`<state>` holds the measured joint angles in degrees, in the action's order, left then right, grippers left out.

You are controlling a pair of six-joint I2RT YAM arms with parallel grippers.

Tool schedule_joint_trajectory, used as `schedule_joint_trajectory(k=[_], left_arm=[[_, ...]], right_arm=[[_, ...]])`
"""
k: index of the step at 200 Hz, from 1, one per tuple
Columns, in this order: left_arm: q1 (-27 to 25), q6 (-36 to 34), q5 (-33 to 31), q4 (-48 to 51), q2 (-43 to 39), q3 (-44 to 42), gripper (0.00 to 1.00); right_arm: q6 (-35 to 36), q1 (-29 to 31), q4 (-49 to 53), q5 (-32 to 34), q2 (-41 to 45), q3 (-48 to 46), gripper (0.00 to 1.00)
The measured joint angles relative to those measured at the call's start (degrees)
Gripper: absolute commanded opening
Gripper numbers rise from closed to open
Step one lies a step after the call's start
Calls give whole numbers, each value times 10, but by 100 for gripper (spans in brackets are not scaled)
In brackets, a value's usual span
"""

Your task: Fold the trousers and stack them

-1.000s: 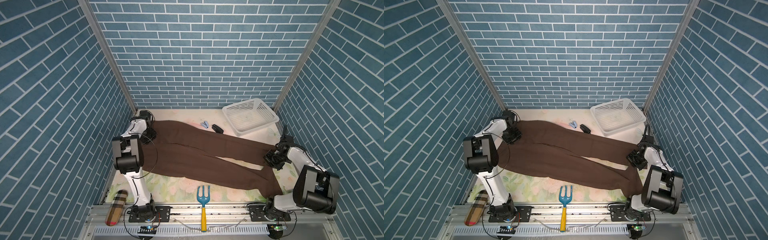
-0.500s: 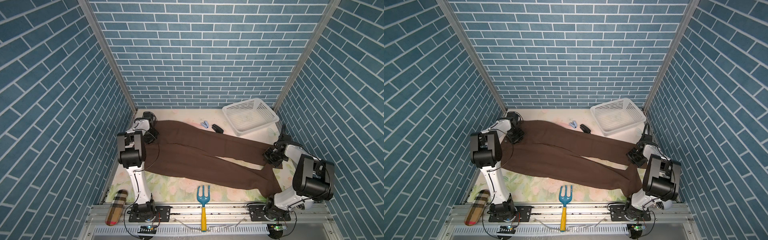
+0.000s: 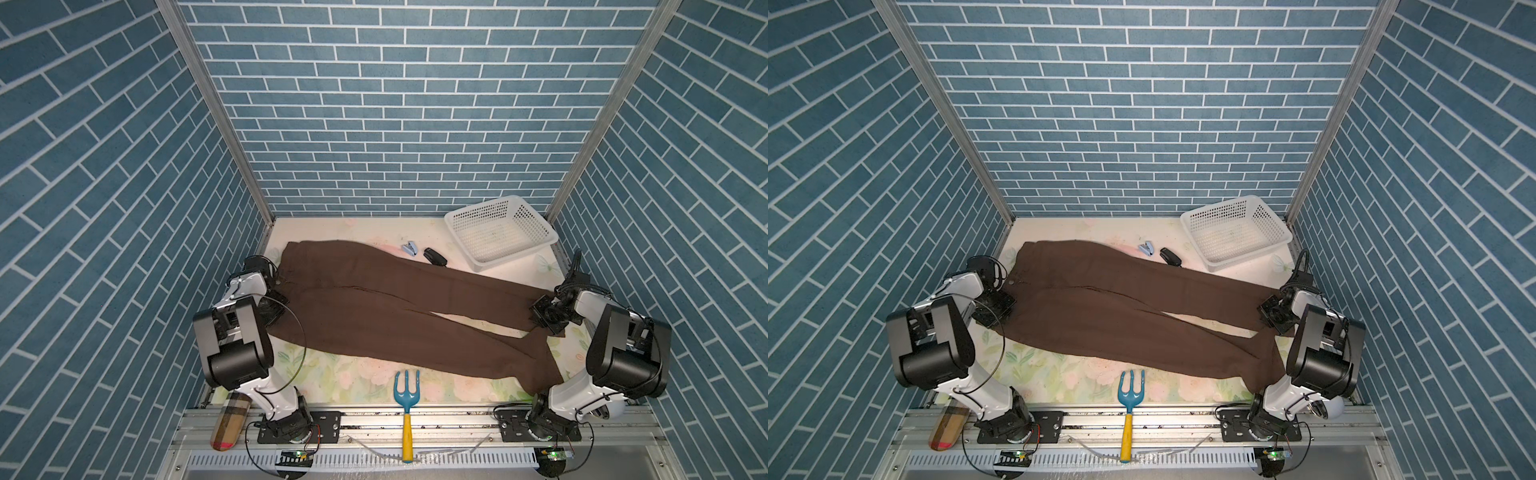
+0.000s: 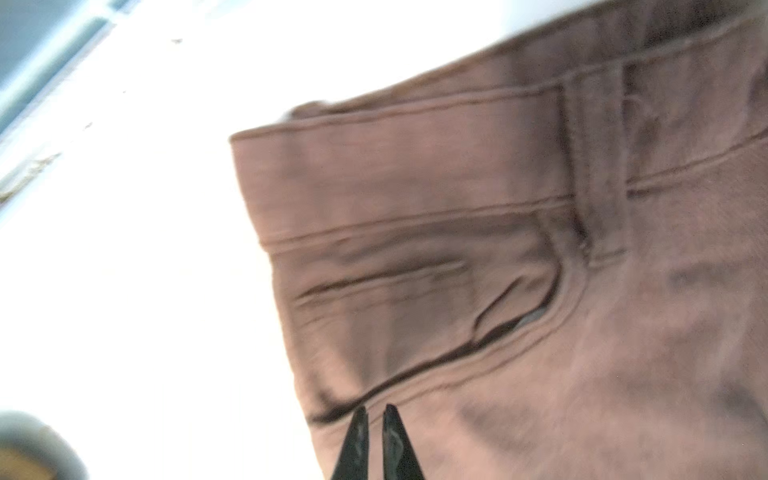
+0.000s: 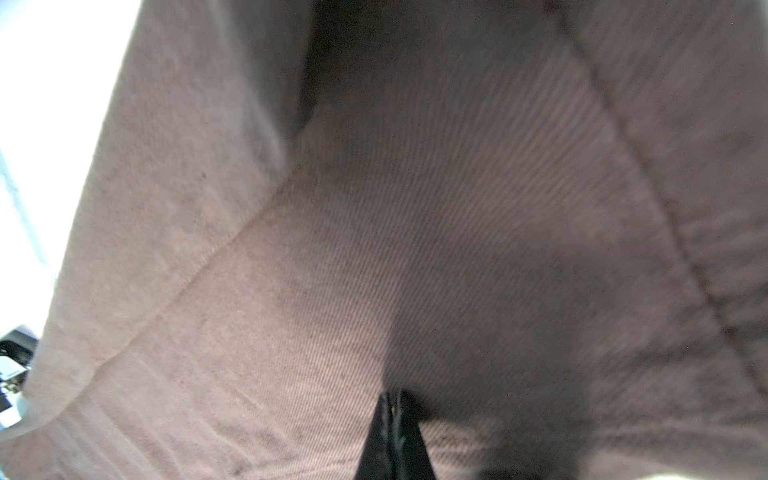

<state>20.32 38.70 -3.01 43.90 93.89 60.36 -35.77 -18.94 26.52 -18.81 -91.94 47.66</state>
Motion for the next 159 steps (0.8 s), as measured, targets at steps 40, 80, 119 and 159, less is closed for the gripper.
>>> schedule_joint_trajectory(k=[40,80,119,159], left_arm=[[-31,-9,-8,38,24,102,22],[-101,-9,-20,39,142,271,12],[-129,3,-14,50,273,384,2],[-139,0,-10,52,327,421,2]], right_arm=[[0,-2,-2,-2,5,-1,0],[10,-2,5,-1,20,-1,0],[18,-2,14,-1,30,-4,0],[24,-2,16,-2,40,-7,0]])
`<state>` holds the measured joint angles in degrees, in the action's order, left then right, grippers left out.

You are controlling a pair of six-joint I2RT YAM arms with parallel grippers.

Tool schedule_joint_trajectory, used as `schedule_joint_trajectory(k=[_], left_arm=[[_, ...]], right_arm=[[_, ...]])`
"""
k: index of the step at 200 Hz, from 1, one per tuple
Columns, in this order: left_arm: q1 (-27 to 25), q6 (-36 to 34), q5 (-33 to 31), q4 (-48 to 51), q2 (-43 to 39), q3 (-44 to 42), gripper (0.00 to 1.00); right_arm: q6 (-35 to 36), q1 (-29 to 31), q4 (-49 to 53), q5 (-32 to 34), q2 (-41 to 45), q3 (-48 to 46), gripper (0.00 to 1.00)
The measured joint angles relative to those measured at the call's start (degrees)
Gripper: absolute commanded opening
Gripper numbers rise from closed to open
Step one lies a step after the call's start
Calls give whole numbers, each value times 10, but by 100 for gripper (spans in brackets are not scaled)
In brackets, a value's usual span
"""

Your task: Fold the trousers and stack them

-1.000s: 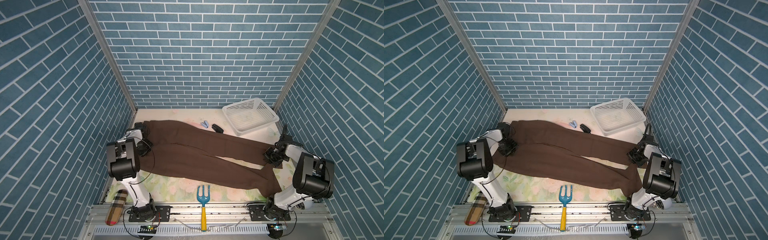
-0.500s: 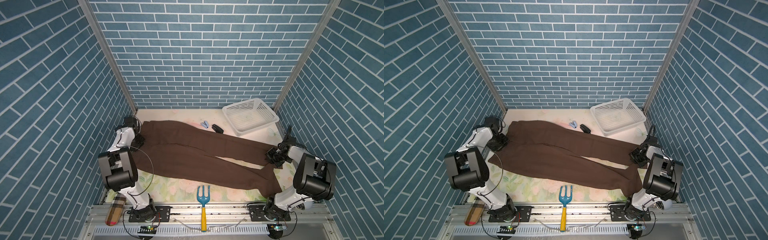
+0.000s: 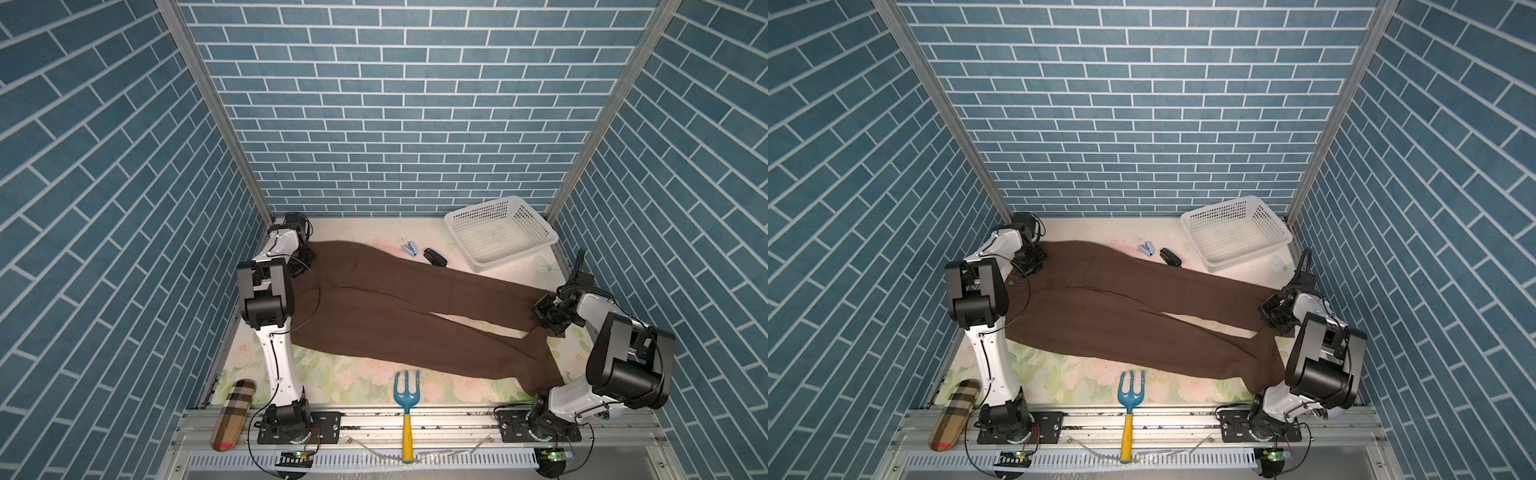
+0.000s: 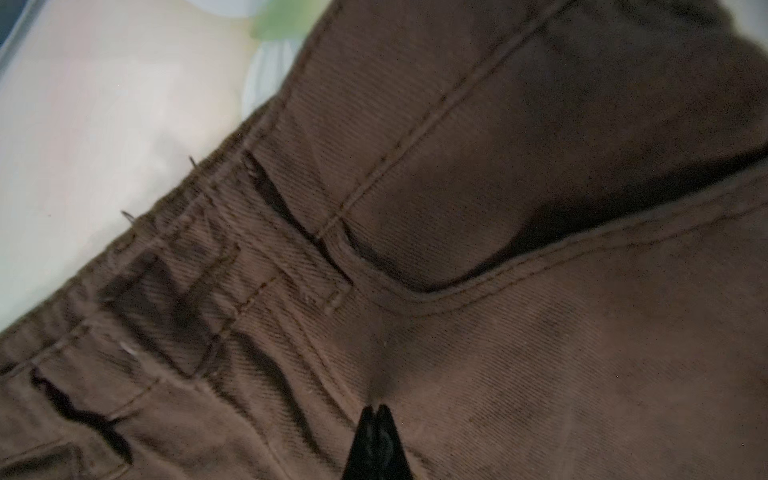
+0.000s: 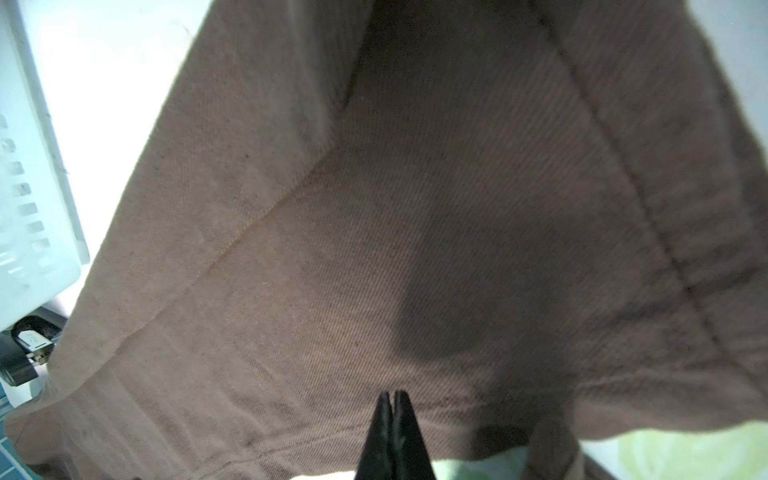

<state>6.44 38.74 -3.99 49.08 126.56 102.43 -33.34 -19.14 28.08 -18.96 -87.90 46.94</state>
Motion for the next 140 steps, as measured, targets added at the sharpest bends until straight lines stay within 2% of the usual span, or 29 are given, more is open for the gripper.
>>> schedule_joint_trajectory(k=[18,37,75,108,140], left_arm=[[-1,-1,4,-6,0,-10,2],[-1,-2,7,-28,-7,-57,2],[17,-6,27,-86,-94,-192,2],[62,-16,38,-99,-176,-308,2],[133,-32,26,-72,-268,-411,6]], right_arm=[[2,0,0,-2,0,0,0],[2,0,0,-1,0,0,0],[4,0,7,3,-3,3,0],[4,0,5,3,-8,4,0],[4,0,0,0,-14,4,0]])
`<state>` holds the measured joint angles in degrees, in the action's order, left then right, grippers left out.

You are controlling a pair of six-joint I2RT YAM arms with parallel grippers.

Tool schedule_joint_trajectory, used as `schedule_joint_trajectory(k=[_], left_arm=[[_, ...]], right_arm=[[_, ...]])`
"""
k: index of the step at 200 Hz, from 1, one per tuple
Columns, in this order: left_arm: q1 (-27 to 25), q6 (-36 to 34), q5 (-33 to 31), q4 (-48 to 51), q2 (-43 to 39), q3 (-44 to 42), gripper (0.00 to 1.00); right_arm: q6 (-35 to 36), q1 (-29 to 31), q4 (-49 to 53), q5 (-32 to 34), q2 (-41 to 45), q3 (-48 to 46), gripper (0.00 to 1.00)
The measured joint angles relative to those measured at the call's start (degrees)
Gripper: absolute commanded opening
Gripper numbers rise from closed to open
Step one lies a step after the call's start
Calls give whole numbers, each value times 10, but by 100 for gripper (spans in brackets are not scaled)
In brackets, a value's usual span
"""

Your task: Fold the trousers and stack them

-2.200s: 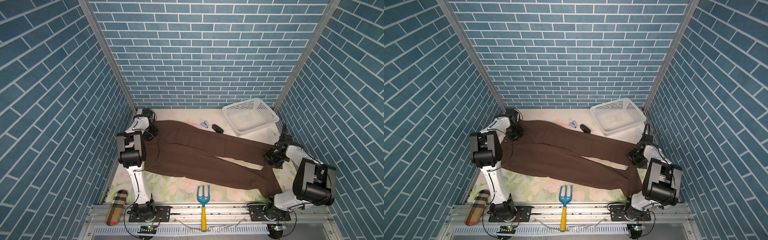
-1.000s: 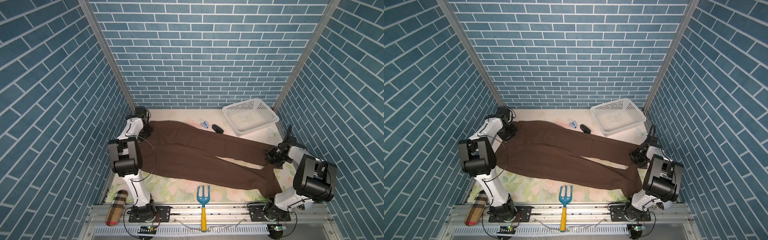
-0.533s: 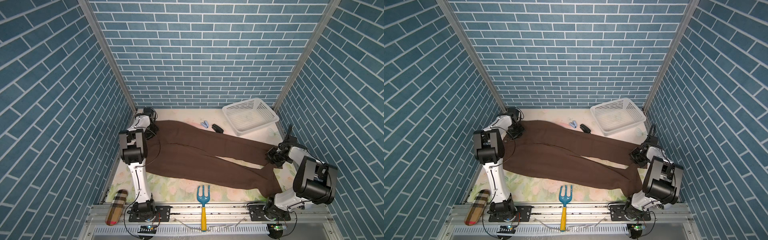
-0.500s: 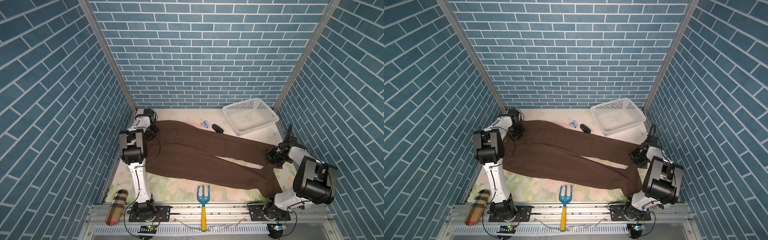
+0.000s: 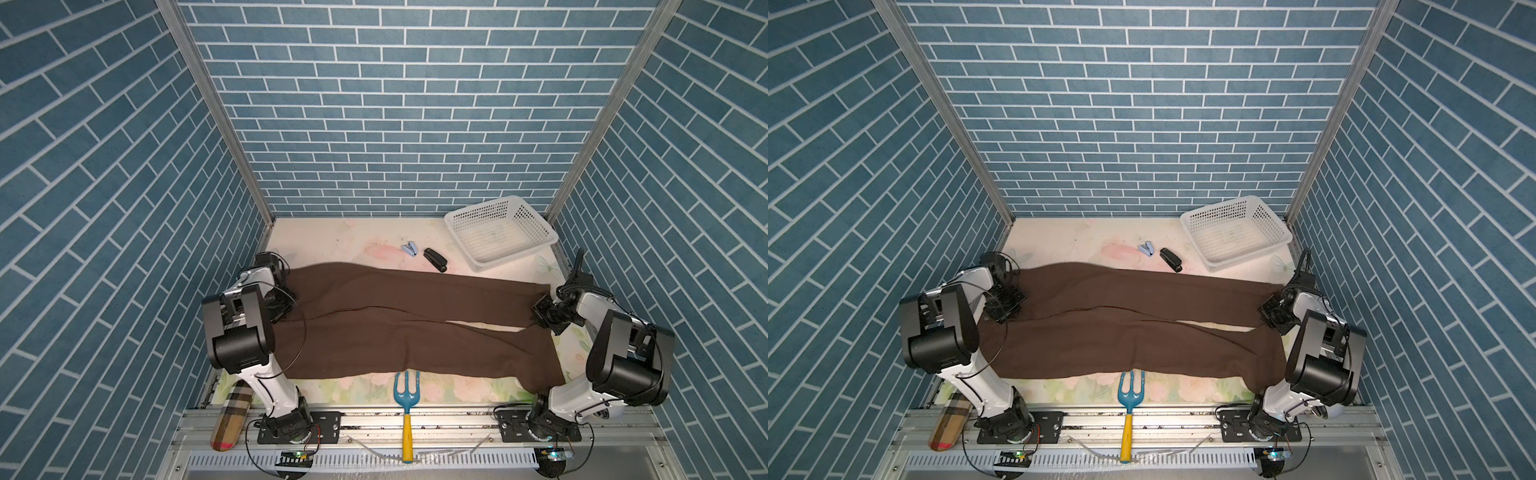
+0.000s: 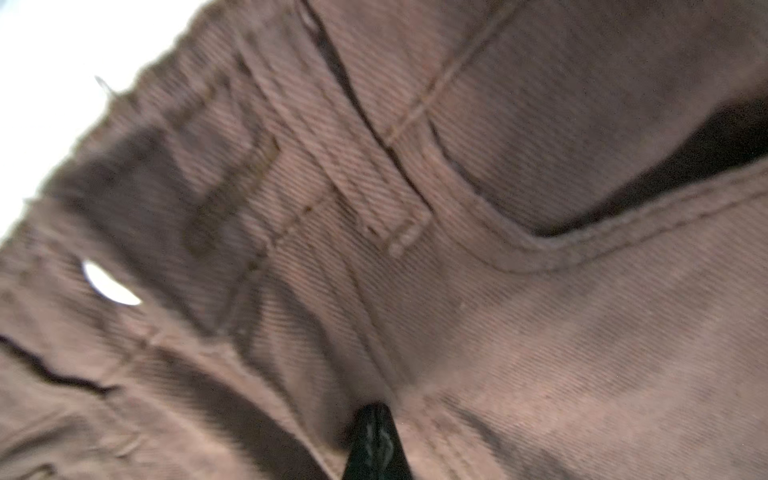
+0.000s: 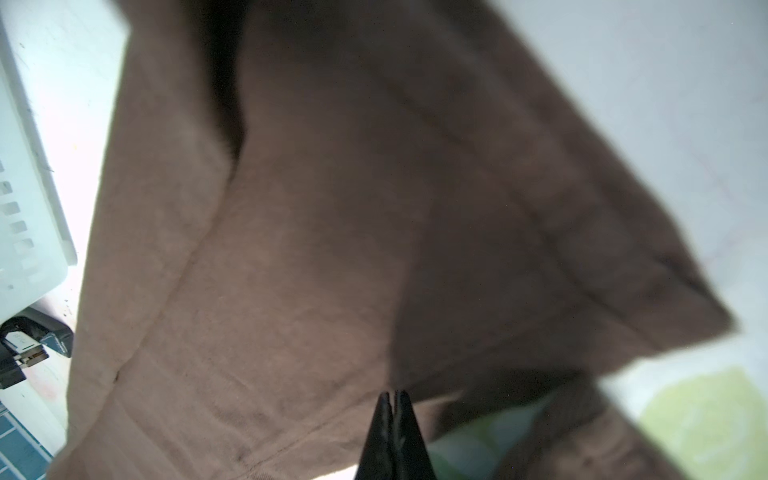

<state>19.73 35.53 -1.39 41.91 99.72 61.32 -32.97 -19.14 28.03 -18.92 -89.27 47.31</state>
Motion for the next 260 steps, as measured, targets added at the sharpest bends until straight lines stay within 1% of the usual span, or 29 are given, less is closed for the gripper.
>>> schedule_joint_trajectory(k=[10,21,31,45,65,89,115,138,150,165,183,202,230,260], left_arm=[[20,-3,-10,15,-19,-13,8],[29,-5,-13,26,-27,-11,8],[28,-4,-9,34,-26,0,9],[12,-3,-3,50,-15,35,9],[-37,0,0,60,11,114,11],[-123,7,5,58,41,200,11],[-197,18,24,49,77,229,11],[-232,25,39,49,118,229,11],[-240,28,45,49,137,229,11],[-246,31,54,47,151,226,11],[-249,37,64,45,153,221,11],[-250,40,76,40,152,221,11],[-250,43,88,37,145,221,11],[-250,44,90,37,115,213,11]], right_arm=[[0,0,-2,0,-3,0,0],[-2,0,-4,-1,-5,0,0],[-4,0,-9,-4,-5,0,0],[-16,1,-26,-18,-5,0,0],[-31,13,-61,-39,-5,2,0],[-33,51,-84,-49,-14,28,0],[-41,70,-123,-64,-50,55,0],[-50,75,-143,-76,-94,68,0],[-52,87,-144,-78,-116,84,0],[-51,119,-142,-73,-137,111,0],[-42,167,-131,-55,-155,156,0],[-39,202,-114,-33,-183,216,0],[-31,220,-85,-4,-245,304,0],[-32,230,-38,22,-275,336,0]])
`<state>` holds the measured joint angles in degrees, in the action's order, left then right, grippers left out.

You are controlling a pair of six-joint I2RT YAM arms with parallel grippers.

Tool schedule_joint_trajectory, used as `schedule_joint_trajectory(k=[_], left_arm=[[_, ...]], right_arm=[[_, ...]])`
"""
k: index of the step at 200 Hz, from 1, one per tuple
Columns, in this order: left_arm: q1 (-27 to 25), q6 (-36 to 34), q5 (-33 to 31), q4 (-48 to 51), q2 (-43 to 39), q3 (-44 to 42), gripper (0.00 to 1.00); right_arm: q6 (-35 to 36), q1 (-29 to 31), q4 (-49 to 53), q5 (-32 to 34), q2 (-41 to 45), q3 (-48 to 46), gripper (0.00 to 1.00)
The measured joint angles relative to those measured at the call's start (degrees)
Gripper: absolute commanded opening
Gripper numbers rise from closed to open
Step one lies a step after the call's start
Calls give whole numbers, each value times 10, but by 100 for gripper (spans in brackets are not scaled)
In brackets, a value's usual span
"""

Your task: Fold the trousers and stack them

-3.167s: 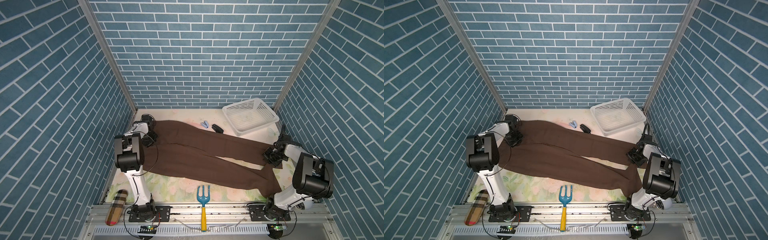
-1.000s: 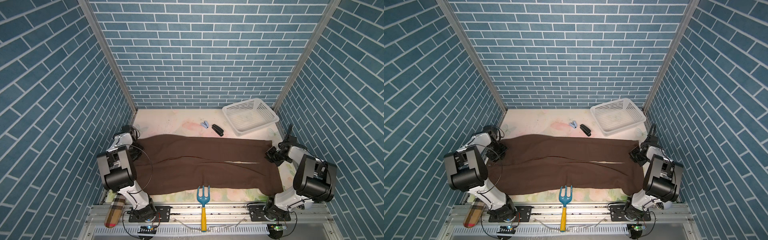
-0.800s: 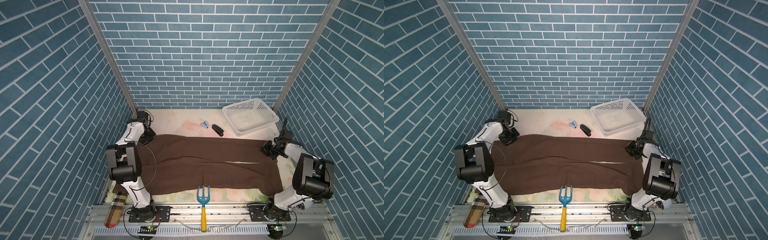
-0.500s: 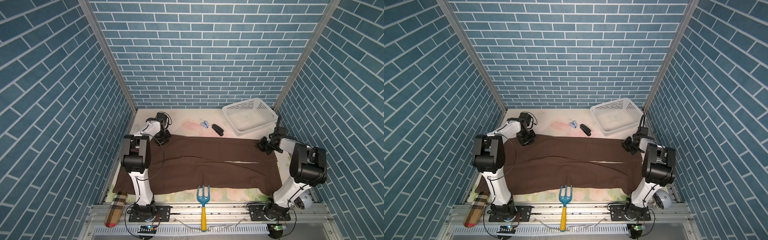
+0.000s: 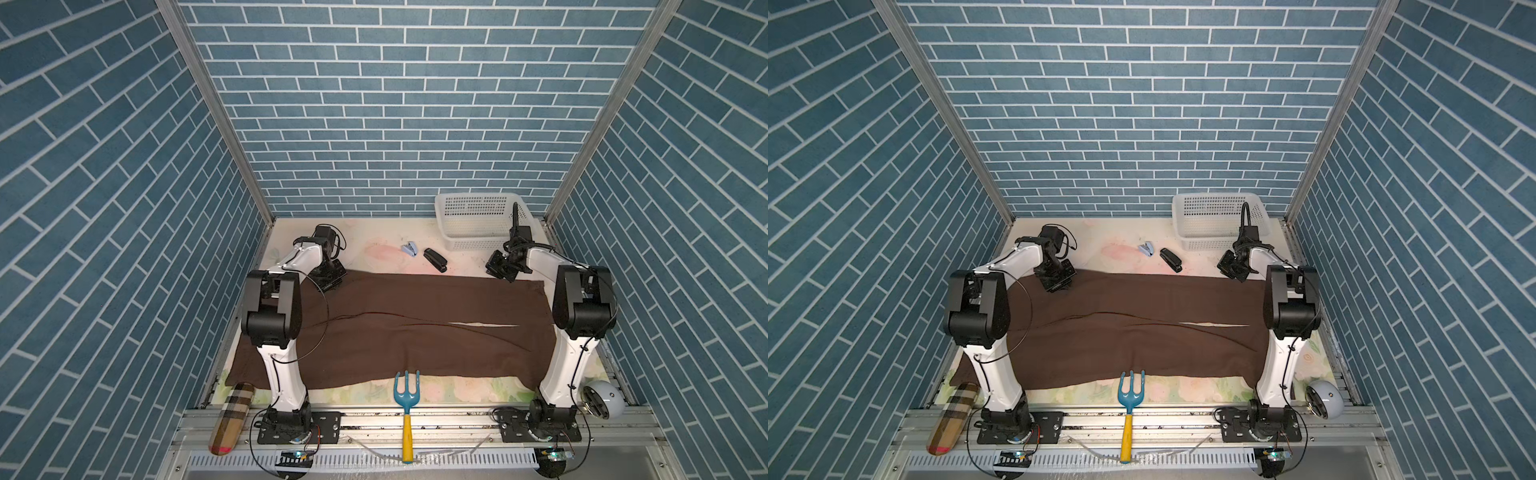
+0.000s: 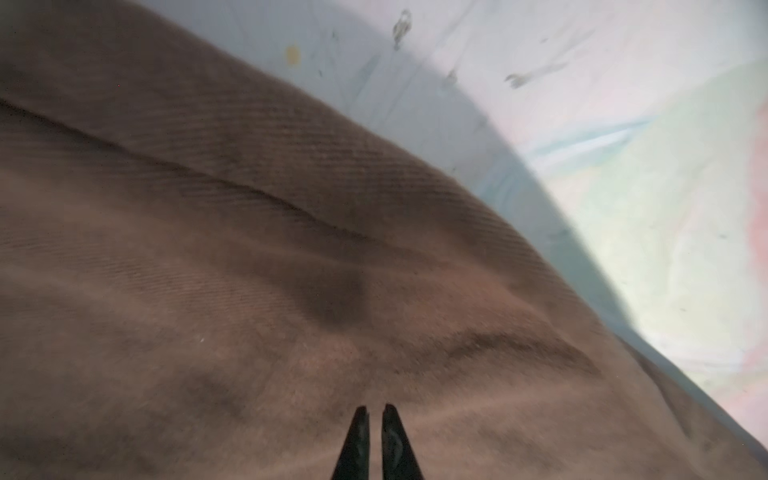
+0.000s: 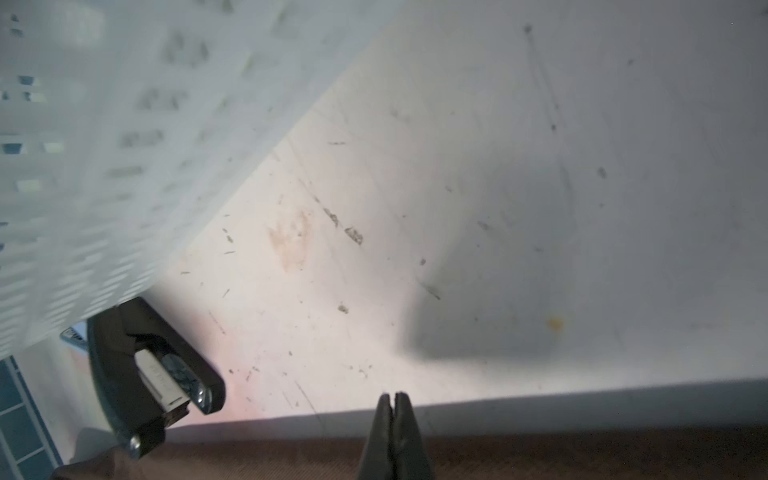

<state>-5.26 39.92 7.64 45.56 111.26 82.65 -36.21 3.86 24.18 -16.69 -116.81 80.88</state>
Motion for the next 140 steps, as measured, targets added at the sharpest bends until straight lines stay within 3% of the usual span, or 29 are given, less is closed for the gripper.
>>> schedule_joint_trajectory(k=[58,140], left_arm=[[0,0,0,0,-34,-33,12],[-14,-3,2,9,-47,-60,13]], right_arm=[[7,25,9,24,22,-17,0],[33,24,-18,61,231,-192,0]])
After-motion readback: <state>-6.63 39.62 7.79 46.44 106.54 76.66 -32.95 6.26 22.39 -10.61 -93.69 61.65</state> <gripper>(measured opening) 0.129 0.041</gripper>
